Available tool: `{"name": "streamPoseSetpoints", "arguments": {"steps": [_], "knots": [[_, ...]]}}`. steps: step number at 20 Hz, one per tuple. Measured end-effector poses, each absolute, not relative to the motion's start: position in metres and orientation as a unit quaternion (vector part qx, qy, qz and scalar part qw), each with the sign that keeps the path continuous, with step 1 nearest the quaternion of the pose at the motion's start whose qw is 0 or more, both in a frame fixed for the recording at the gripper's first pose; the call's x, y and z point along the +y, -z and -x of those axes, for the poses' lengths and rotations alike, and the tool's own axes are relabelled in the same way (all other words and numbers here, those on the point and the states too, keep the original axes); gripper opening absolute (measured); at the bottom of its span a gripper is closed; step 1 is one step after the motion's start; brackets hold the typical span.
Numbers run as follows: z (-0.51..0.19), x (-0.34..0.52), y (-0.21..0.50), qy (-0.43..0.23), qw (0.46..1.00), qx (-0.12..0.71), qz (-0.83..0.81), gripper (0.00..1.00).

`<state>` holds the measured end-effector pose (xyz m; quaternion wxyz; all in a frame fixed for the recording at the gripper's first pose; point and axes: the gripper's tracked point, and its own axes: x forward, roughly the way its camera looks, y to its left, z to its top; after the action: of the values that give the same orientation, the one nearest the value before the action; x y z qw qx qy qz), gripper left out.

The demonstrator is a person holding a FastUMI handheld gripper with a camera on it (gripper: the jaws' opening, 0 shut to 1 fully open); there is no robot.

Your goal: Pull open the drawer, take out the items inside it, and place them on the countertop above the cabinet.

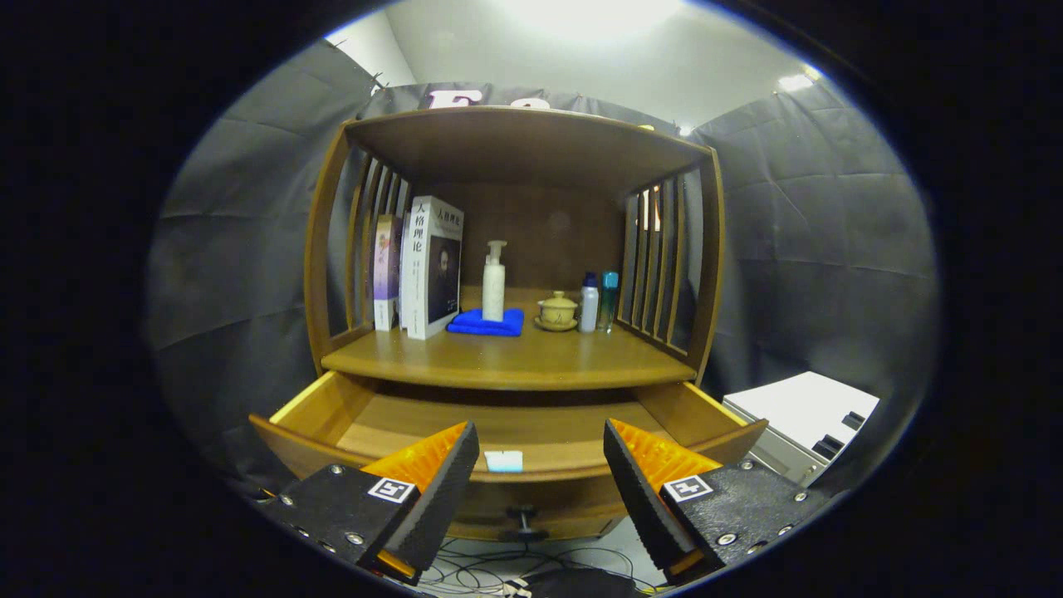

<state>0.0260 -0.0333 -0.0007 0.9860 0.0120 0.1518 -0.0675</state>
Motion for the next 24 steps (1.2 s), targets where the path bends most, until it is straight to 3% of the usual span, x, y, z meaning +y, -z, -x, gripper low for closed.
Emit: {"name": "streamPoseSetpoints", "arguments": {"steps": [3, 8, 12, 24], "knots": [[-0.052, -0.036, 0.007, 0.082, 0.980, 0.183, -0.019, 0.93], [-0.078, -0.044, 0.060, 0.113, 0.946, 0.304, 0.023, 0.94], [-0.083, -0.035, 0.102, 0.099, 0.910, 0.399, 0.046, 0.95], [-0.085, -0.016, 0.175, 0.082, 0.843, 0.532, -0.008, 0.95]]}}
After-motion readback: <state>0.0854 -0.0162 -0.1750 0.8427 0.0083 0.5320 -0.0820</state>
